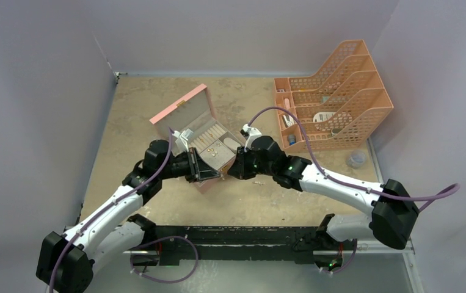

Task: Organize the mixed jewelry
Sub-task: Pick up the jewelry from the center of the board.

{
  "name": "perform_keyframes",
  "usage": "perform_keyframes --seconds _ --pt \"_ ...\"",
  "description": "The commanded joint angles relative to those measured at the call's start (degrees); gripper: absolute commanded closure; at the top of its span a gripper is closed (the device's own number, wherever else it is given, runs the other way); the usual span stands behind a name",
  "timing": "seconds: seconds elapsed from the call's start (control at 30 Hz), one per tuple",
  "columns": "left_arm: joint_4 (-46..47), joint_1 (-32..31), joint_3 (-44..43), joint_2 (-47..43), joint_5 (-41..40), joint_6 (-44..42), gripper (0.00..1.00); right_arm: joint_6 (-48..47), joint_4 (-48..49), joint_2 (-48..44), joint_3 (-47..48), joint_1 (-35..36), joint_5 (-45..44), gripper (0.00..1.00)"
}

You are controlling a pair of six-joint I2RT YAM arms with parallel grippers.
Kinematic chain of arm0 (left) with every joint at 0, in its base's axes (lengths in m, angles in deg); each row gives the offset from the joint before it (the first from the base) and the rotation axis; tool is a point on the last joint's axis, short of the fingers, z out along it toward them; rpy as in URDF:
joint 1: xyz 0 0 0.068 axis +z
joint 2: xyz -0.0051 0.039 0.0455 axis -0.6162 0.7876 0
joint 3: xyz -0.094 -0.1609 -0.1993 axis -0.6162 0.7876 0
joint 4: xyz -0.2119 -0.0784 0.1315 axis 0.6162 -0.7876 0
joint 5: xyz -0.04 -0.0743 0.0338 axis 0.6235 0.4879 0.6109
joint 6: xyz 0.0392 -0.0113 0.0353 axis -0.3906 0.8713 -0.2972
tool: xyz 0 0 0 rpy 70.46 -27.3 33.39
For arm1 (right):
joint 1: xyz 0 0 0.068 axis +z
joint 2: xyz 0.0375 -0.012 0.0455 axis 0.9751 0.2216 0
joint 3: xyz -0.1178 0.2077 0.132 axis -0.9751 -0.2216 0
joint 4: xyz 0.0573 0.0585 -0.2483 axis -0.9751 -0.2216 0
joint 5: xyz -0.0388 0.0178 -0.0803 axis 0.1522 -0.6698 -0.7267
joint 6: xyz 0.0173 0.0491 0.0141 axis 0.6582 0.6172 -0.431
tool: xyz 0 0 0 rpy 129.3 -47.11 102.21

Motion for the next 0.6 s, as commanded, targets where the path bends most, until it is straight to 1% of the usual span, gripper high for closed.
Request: perform_keyframes --seconds 0.0,0.03,0.13,0.2,0.3,0.5,0.57 --pt "-2.89 -0.29 -3.48 0.62 1.89 -1.71 1.00 -8.73 1.06 -2.87 0.70 -0.15 -2.07 0.83" --pt "-3.38 -0.29 -3.90 0.79 1.96 -1.75 1.00 -9.61 2.36 -3.57 0.29 -0.13 -1.51 0.79" --pt "-5.52 -0.29 -5.41 1.32 2.61 -2.63 1.00 -11.82 5.53 -7.68 -2.36 -0.13 1.83 0.61" --pt "-7.01 -0.29 -6.35 1.39 3.18 -3.33 1.00 -13.84 9.00 -10.82 -4.40 -0.14 3.64 0.52" --pt "-7.44 -0.28 -7.28 1.18 5.13 -4.64 1.00 -17.51 14.26 -13.96 -7.06 -0.13 8.30 0.49" --pt "-9.84 -0.29 -11.37 2.14 11.88 -9.52 1.00 -25.92 23.23 -16.08 -10.99 0.00 19.76 0.48" --pt "-10.92 -0.29 -12.79 2.50 13.71 -11.12 1.00 -28.47 26.19 -17.52 -12.94 0.32 21.54 0.47"
